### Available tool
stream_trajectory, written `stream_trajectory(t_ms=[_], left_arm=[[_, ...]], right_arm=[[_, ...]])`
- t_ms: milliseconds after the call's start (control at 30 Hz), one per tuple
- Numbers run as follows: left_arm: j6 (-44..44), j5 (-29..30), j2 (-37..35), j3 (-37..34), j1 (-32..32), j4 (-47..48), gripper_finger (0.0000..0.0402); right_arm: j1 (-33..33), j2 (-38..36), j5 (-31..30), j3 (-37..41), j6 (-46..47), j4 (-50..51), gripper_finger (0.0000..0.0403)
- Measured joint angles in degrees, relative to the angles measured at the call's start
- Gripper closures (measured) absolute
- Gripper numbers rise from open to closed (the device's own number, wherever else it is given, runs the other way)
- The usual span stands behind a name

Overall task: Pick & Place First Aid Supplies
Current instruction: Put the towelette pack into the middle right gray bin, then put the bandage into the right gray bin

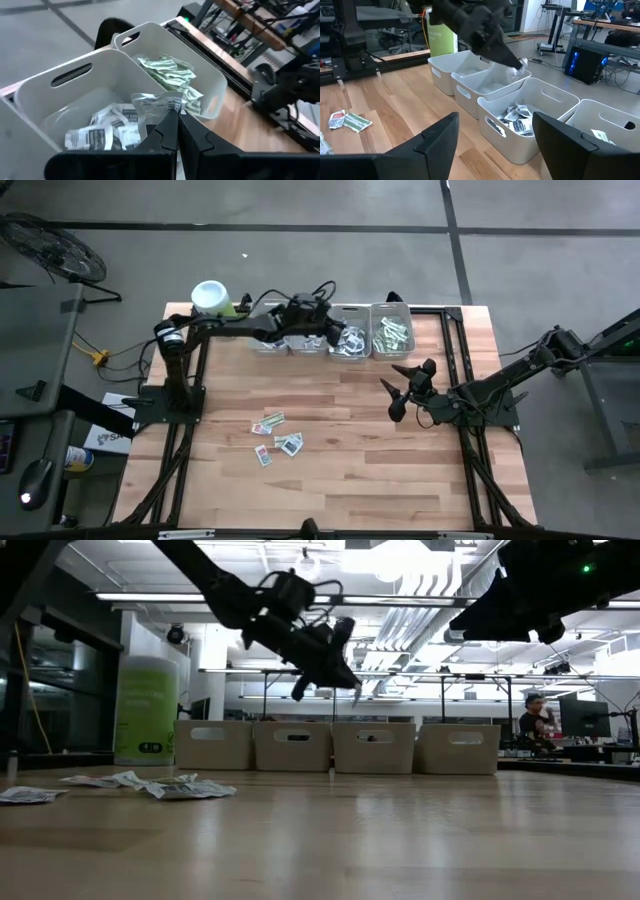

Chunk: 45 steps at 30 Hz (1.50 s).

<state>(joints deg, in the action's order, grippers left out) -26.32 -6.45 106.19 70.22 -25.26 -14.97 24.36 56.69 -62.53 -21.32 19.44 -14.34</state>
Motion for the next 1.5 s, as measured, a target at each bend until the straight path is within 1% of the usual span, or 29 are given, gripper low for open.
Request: stream_trajectory(t_ms=[133,267,367,533,667,733,833,933,1000,1067,1167,1300,1367,1500], left_arm=[[-2.13,0.7,3.48,5.04,0.0,5.11,0.0401],[-2.41,0.44,5.74,8.78,0.01,9.18,0.0397],[-2.45,0.36,6.34,10.09,0.02,11.44,0.0378],[-1.89,0.35,6.34,10.47,0.02,12.62,0.0331],[-0.74,-1.78,6.33,10.47,0.02,11.94,0.0299],[1.55,-3.8,6.34,10.47,0.0,12.22,0.029],[4.27,-6.66,6.21,10.47,0.13,12.86,0.0285],[6.95,-9.38,4.38,10.42,0.13,16.49,0.0285],[9.76,-9.4,2.03,10.42,0.15,20.8,0.0285],[12.99,-7.98,-0.33,10.47,0.15,25.43,0.0285],[18.54,-6.56,-4.22,10.47,0.45,34.92,0.0285],[27.42,-6.62,-9.18,10.47,1.15,52.16,0.0285],[28.83,-4.75,-10.83,10.44,1.69,60.52,0.0285],[27.93,0.63,-12.36,10.42,3.98,71.0,0.0285]], right_arm=[[0.0,0.0,0.12,0.0,0.02,-0.01,0.0155],[0.0,0.0,0.36,0.0,0.02,0.0,0.0155],[0.0,0.0,1.38,0.0,0.02,0.08,0.0155],[0.0,0.02,3.09,0.0,0.04,0.41,0.0155],[0.0,0.02,3.09,0.0,0.05,0.41,0.0155],[0.0,0.02,3.09,0.0,0.07,0.39,0.0155],[-0.01,0.02,3.09,0.0,0.07,0.39,0.0155],[-0.02,0.02,3.09,0.0,0.07,0.39,0.0155],[0.0,0.02,3.11,0.0,0.07,0.41,0.0155],[0.0,0.02,3.11,0.0,0.07,0.46,0.0155],[-0.02,0.02,3.09,-0.01,0.07,0.74,0.0155],[0.0,0.02,3.35,-0.02,-0.1,1.35,0.0155],[-0.02,0.02,3.88,-0.02,-0.13,1.69,0.0155],[0.0,0.02,4.62,-0.01,-0.24,2.08,0.0155]])
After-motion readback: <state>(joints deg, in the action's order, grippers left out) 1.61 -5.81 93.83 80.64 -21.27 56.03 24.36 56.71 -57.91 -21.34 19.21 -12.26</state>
